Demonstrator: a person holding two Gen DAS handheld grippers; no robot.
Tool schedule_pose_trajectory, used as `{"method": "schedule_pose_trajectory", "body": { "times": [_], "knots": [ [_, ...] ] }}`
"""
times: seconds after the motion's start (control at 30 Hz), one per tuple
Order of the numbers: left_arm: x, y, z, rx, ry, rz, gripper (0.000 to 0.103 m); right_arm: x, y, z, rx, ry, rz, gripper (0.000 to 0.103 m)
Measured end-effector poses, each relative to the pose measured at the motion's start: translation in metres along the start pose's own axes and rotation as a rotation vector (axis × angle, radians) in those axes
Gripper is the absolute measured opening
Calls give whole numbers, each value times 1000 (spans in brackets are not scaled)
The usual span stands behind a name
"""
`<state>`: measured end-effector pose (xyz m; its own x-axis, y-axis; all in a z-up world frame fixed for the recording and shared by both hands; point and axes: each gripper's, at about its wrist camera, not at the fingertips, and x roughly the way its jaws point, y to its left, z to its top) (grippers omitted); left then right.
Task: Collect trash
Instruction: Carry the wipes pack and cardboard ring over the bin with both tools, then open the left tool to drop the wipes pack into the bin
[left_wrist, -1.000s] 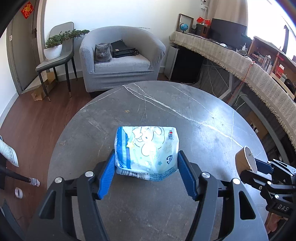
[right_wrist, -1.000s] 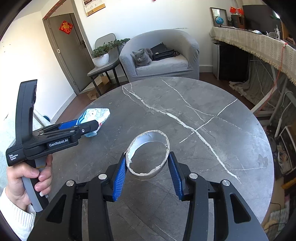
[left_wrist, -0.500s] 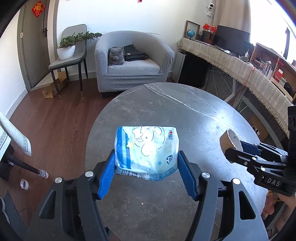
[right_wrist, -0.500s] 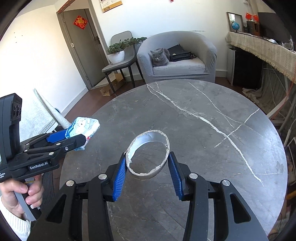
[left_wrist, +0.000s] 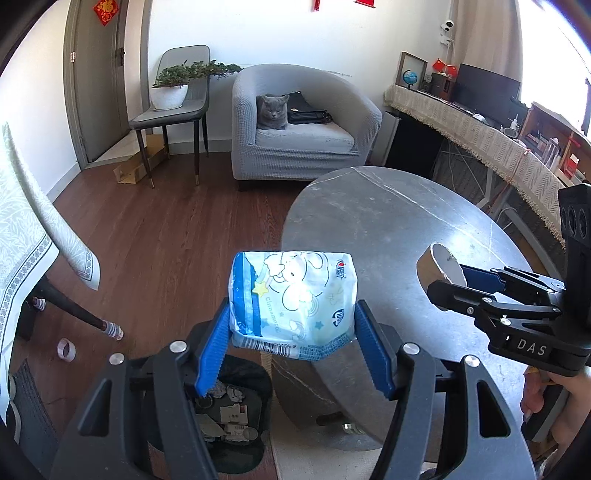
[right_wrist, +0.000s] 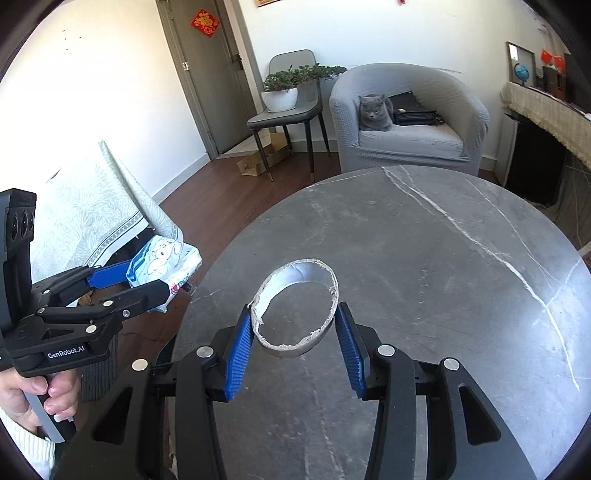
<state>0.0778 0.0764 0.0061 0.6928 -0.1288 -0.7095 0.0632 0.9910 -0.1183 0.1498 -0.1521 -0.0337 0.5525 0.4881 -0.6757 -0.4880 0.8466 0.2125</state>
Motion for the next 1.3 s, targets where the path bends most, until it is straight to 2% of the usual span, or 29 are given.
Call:
{"method": "schedule_pose_trajectory", "body": {
  "times": [0.43, 0.67, 0.93, 1.3],
  "knots": [
    [-5, 74, -16, -61, 19, 59, 67, 43, 88, 19, -136, 21, 96, 45],
    [-4, 102, -30, -89, 52, 76, 67, 57, 114, 22, -165, 37, 120, 45],
    [13, 127, -57, -124, 150, 50, 67, 69, 131, 22, -186, 55, 138, 45],
    [41, 147, -94, -123, 293, 75, 69, 90, 149, 19, -228, 100, 131, 45]
  ]
}}
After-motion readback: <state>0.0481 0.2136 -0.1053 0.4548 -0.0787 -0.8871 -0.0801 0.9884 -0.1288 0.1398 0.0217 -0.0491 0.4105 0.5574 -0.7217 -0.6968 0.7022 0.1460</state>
